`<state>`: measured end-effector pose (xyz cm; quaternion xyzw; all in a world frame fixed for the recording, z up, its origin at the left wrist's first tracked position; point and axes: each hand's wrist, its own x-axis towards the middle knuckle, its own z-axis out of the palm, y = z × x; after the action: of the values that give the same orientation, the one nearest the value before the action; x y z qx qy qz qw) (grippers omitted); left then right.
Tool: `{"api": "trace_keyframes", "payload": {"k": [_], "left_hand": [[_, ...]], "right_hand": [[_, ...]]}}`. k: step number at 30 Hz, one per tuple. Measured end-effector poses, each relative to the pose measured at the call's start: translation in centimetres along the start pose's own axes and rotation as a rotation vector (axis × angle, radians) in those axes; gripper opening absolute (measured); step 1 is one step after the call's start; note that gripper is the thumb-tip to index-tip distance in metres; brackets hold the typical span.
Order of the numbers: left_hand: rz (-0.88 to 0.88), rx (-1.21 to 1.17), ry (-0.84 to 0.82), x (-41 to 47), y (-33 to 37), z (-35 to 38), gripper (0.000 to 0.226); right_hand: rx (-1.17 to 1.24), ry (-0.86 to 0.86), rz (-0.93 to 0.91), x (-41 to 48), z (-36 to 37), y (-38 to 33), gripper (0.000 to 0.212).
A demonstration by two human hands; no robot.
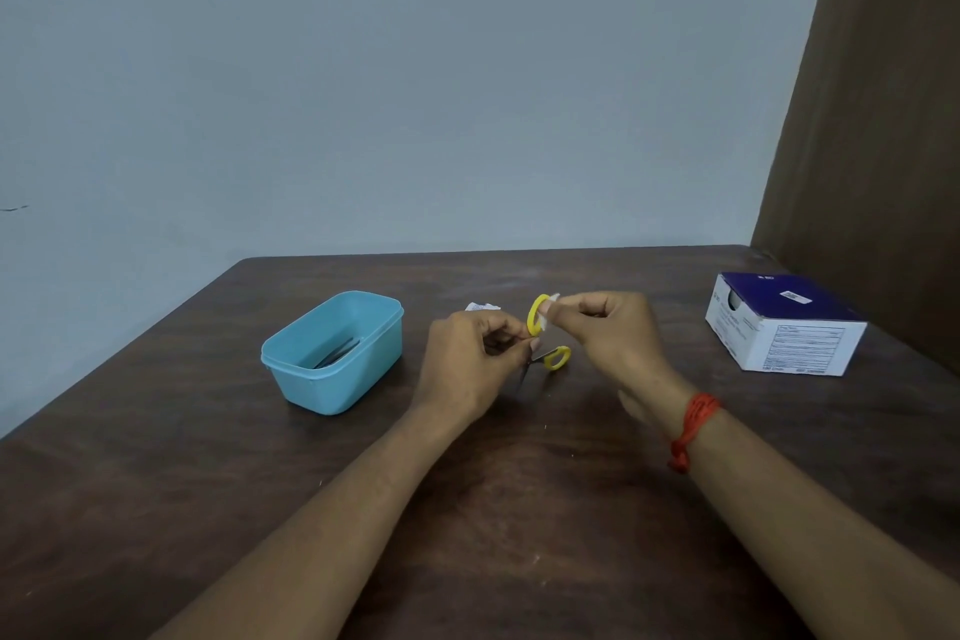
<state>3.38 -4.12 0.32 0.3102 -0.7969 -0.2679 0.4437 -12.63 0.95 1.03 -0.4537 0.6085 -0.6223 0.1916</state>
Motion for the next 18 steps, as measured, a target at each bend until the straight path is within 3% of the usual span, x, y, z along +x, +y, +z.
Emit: {"api": "trace_keyframes", "payload": {"k": [2, 8, 13, 18], "left_hand": [[0.008, 0.007, -0.006, -0.1, 0.0, 0.1, 0.005], [-0.006, 0.007, 0.020, 0.0, -0.3, -0.1, 0.008], [-0.013, 0.004, 0.007, 0.0, -0.1, 0.1, 0.004], [-0.051, -0.005, -0.002, -0.1, -0.3, 0.0, 0.018]], "right_hand": [[0.018, 0.018, 0.006, 0.0, -0.1, 0.0, 0.011], [0.060, -0.181, 0.085, -0.1, -0.1, -0.1, 0.024], [0.071, -0.074, 0.013, -0.1, -0.1, 0.1, 0.012], [-0.017, -0.075, -0.019, 0.3, 0.0, 0.9, 0.011]]}}
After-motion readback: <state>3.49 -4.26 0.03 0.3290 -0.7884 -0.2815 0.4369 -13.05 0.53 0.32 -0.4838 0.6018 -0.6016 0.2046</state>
